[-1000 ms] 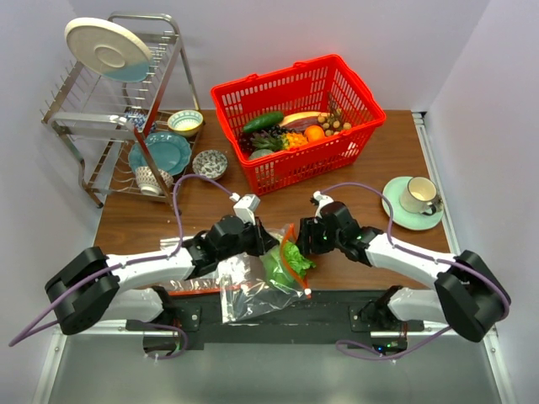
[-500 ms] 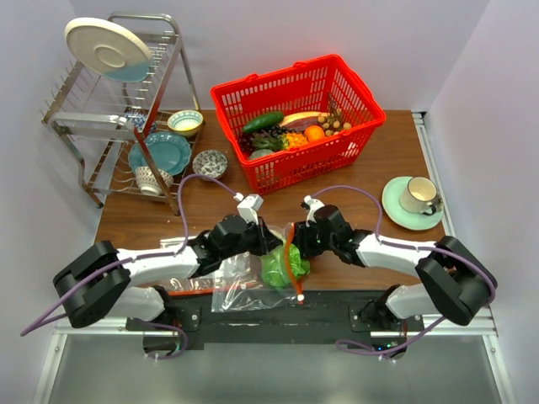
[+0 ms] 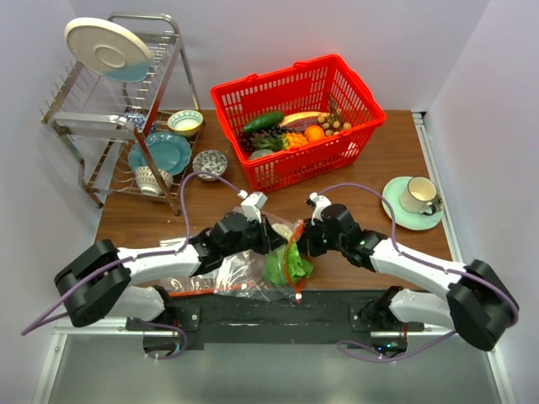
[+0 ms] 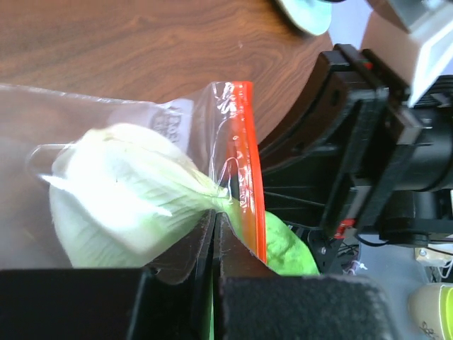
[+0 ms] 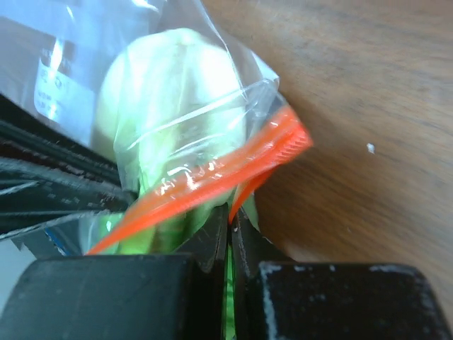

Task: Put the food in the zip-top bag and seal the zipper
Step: Adjust the zipper food storage bag at the center of the board.

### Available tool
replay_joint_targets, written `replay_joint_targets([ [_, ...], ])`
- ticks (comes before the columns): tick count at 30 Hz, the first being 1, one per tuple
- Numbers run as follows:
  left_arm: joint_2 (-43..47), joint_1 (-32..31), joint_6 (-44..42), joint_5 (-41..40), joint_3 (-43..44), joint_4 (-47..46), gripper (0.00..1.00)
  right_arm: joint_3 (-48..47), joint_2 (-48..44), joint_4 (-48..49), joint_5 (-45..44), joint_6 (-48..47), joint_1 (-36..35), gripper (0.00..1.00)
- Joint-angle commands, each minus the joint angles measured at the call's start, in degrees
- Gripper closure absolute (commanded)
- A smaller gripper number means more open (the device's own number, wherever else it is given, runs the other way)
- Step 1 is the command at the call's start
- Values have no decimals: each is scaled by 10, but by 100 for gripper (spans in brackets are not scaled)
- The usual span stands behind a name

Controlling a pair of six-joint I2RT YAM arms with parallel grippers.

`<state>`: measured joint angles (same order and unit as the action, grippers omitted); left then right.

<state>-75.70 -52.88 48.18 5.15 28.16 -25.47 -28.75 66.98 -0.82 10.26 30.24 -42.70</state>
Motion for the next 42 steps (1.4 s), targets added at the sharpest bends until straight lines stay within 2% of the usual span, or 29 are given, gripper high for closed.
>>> replay_joint_targets([
  [1,15,0,-38,-5,43,46,91,-84,-53,-61,-15,-10,-4,100],
  [2,15,0,-43,-5,60,66,76,-91,-61,-86,-16,-13,-4,100],
  [4,15,0,-49,-9,75,87,58,-108,-68,-108,-23,-14,-4,100],
  [5,16,0,-50,-10,85,103,44,-112,-74,-124,-27,-11,-3,100],
  [8,37,0,-50,-14,93,128,31,-124,-86,-154,-41,-2,-4,100],
  [10,61,0,-55,-29,102,148,28,-133,-91,-167,-47,1,-3,100],
  [17,105,-1,-75,-65,131,239,32,-154,-94,-191,-50,2,-4,100],
  [22,111,-1,-75,-68,121,248,38,-155,-92,-193,-47,5,-3,100],
  [25,117,-3,-74,-70,123,253,38,-163,-87,-199,-46,4,-4,100],
  [27,121,-8,-77,-76,124,276,38,-168,-85,-202,-48,5,-4,100],
  [31,121,-35,-91,-140,144,336,31,-171,-76,-203,-45,9,-4,100],
  [34,123,-59,-99,-192,163,386,30,-170,-72,-200,-43,13,-4,100],
  [39,124,-88,-108,-257,184,429,43,-167,-68,-194,-40,16,-3,100],
  [41,118,-94,-114,-268,190,440,57,-166,-64,-189,-38,18,-4,100],
  [42,109,-94,-117,-270,199,443,68,-166,-62,-188,-32,18,-4,100],
])
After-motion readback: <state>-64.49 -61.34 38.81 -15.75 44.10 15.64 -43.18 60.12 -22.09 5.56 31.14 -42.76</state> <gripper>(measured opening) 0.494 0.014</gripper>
